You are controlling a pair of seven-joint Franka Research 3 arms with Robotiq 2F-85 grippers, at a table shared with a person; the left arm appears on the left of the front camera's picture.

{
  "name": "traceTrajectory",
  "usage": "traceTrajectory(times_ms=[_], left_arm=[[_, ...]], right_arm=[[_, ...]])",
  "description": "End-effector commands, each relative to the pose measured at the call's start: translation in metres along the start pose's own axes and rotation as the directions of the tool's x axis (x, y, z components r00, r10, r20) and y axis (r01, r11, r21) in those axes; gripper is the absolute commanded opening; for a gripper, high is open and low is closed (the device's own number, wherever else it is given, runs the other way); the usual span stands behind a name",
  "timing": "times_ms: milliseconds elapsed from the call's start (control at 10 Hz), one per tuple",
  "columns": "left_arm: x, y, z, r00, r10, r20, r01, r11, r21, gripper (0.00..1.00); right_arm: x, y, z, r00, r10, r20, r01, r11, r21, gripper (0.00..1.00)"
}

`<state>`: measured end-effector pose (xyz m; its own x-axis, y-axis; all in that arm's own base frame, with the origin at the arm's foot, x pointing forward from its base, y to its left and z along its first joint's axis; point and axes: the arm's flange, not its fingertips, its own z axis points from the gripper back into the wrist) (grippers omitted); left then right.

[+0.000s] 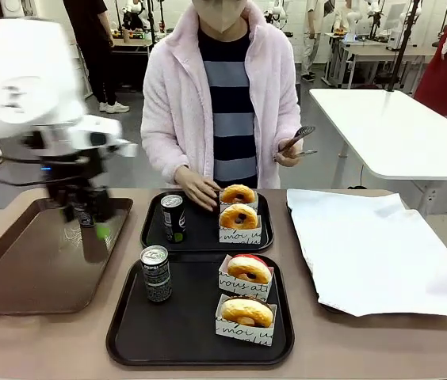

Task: Set up donuts and drinks on trays.
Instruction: Pick up one Pepsi coke from the Handle tray and place it on the Flat Tray without a Pepsi coke.

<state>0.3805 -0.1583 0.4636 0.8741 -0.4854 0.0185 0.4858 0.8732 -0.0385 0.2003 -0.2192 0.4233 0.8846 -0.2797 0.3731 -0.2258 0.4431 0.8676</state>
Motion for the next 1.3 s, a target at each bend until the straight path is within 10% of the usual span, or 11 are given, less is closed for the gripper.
traceTrajectory(times_ms=[0, 300, 1100, 1200], left_arm=[[-0.040, 0.056, 0.000, 0.993, 0.115, -0.005, -0.116, 0.992, -0.042, 1.00], [-0.078, 0.103, 0.009, 0.957, 0.288, 0.028, -0.289, 0.957, 0.034, 1.00], [-0.071, 0.115, 0.011, 0.966, 0.258, 0.011, -0.259, 0.966, 0.020, 1.00], [-0.070, 0.145, 0.019, 0.964, 0.265, -0.010, -0.260, 0.941, -0.218, 1.00]], right_arm=[[0.001, -0.001, 0.000, 1.000, 0.013, 0.006, -0.013, 1.000, 0.018, 1.00], [0.001, -0.001, 0.000, 1.000, 0.013, 0.006, -0.013, 1.000, 0.018, 1.00], [0.001, -0.001, 0.000, 1.000, 0.013, 0.006, -0.013, 1.000, 0.018, 1.00], [0.001, -0.001, 0.000, 1.000, 0.013, 0.006, -0.013, 1.000, 0.018, 1.00]])
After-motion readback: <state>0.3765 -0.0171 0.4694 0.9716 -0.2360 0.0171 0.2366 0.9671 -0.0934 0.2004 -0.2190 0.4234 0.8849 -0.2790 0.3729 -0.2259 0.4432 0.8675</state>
